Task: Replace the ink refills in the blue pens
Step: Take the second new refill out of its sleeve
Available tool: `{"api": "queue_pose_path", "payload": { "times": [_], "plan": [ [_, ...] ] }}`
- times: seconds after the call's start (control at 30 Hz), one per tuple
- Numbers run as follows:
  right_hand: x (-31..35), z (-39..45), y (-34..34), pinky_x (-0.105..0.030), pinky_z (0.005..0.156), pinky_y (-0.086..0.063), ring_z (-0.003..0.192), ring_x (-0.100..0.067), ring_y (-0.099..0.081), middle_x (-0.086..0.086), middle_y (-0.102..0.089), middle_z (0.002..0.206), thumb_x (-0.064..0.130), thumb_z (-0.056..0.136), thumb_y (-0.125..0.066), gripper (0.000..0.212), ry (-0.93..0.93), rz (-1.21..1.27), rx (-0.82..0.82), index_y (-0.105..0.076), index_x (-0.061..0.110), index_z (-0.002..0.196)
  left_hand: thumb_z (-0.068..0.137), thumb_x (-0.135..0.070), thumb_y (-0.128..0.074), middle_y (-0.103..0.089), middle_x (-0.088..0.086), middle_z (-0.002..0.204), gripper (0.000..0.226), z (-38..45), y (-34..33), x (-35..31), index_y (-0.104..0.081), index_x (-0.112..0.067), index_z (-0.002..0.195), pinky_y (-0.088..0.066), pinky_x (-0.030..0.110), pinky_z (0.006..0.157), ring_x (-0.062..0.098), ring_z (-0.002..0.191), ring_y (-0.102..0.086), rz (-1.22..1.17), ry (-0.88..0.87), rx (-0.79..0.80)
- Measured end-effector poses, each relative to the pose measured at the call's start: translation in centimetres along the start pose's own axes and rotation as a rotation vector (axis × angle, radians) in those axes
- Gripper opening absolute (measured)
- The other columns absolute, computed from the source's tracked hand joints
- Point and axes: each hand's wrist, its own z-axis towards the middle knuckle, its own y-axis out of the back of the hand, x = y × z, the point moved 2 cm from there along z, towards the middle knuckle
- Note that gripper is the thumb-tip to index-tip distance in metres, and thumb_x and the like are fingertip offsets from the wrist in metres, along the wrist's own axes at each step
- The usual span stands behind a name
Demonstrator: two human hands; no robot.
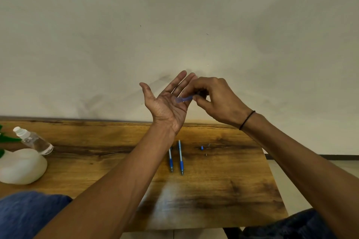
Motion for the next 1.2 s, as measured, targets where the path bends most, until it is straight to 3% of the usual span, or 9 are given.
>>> {"api": "queue_pose_path", "payload": {
  "times": [0.13,0.27,0.37,0.47,0.57,0.7,0.93,1.1,1.2],
  "plan": [
    [0.28,-0.10,0.15,-0.015,0.079,-0.053,0.089,-0.002,-0.066,0.006,-0.073,0.100,-0.006,0.092,-0.060,0.038,0.017,0.038,-0.015,-0.066,0.016,0.123,0.088,-0.089,-0.026,-0.061,0.031,0.140,0.115,0.12,0.10,0.04,-0.054,0.009,0.141,-0.054,0.053,0.105,0.044,0.130,-0.061,-0.024,-0.001,-0.018],
    [0.12,0.04,0.07,-0.019,0.082,-0.054,0.090,-0.004,-0.064,0.002,-0.076,0.105,-0.004,0.094,-0.060,0.032,0.008,-0.016,0.015,-0.076,0.016,0.113,0.087,-0.089,-0.024,-0.059,0.031,0.142,0.115,0.06,0.02,0.06,-0.054,0.007,0.142,-0.046,0.055,0.113,0.044,0.134,-0.058,0.008,0.002,0.003],
    [0.18,0.07,0.05,-0.014,0.080,-0.053,0.093,-0.004,-0.068,0.004,-0.076,0.104,-0.006,0.093,-0.058,0.035,0.011,0.023,0.002,-0.070,0.016,0.118,0.088,-0.089,-0.026,-0.060,0.030,0.141,0.114,0.05,-0.01,0.06,-0.056,0.008,0.140,-0.051,0.055,0.109,0.045,0.132,-0.059,-0.020,0.000,-0.017],
    [-0.05,0.04,0.00,-0.007,0.079,-0.047,0.089,-0.001,-0.063,0.001,-0.076,0.106,-0.004,0.094,-0.059,0.031,-0.001,-0.014,0.023,-0.077,0.015,0.112,0.087,-0.090,-0.025,-0.059,0.032,0.141,0.116,-0.06,-0.24,-0.05,-0.054,0.008,0.142,-0.054,0.052,0.103,0.043,0.132,-0.060,-0.006,0.004,0.001],
    [0.08,-0.05,0.05,-0.015,0.078,-0.053,0.089,-0.005,-0.066,0.005,-0.074,0.102,-0.004,0.093,-0.059,0.036,-0.001,0.024,0.002,-0.067,0.018,0.120,0.087,-0.089,-0.026,-0.061,0.031,0.139,0.115,-0.06,-0.22,0.03,-0.055,0.009,0.141,-0.054,0.053,0.105,0.044,0.131,-0.060,-0.014,0.000,-0.023],
    [-0.12,0.08,-0.12,0.000,0.075,-0.042,0.084,0.008,-0.060,0.006,-0.074,0.102,-0.004,0.094,-0.061,0.032,-0.001,-0.002,0.017,-0.075,0.019,0.112,0.087,-0.089,-0.022,-0.059,0.031,0.142,0.116,-0.09,-0.26,0.05,-0.054,0.007,0.142,-0.053,0.052,0.105,0.044,0.135,-0.056,0.003,0.008,-0.011],
    [-0.22,-0.22,-0.19,-0.016,0.080,-0.055,0.091,-0.006,-0.067,0.007,-0.070,0.100,-0.005,0.094,-0.060,0.041,-0.010,0.022,-0.004,-0.061,0.016,0.129,0.087,-0.089,-0.025,-0.061,0.030,0.140,0.115,0.03,-0.14,-0.04,-0.055,0.008,0.142,-0.050,0.054,0.110,0.043,0.132,-0.059,0.005,0.004,-0.027],
    [-0.56,-0.02,-0.15,-0.001,0.076,-0.041,0.084,0.008,-0.059,0.001,-0.075,0.105,-0.004,0.095,-0.061,0.031,-0.011,-0.025,0.008,-0.076,0.014,0.114,0.086,-0.090,-0.025,-0.060,0.031,0.141,0.115,-0.01,-0.16,-0.06,-0.054,0.007,0.142,-0.049,0.052,0.111,0.042,0.132,-0.060,0.006,0.005,0.009],
    [-0.34,-0.05,-0.06,-0.002,0.078,-0.044,0.085,0.012,-0.060,0.005,-0.074,0.105,-0.006,0.093,-0.060,0.037,-0.007,0.010,-0.023,-0.071,0.014,0.123,0.087,-0.089,-0.025,-0.059,0.030,0.141,0.115,-0.02,-0.19,-0.14,-0.054,0.007,0.142,-0.052,0.052,0.108,0.043,0.132,-0.059,0.005,0.001,-0.005]
  ]
}}
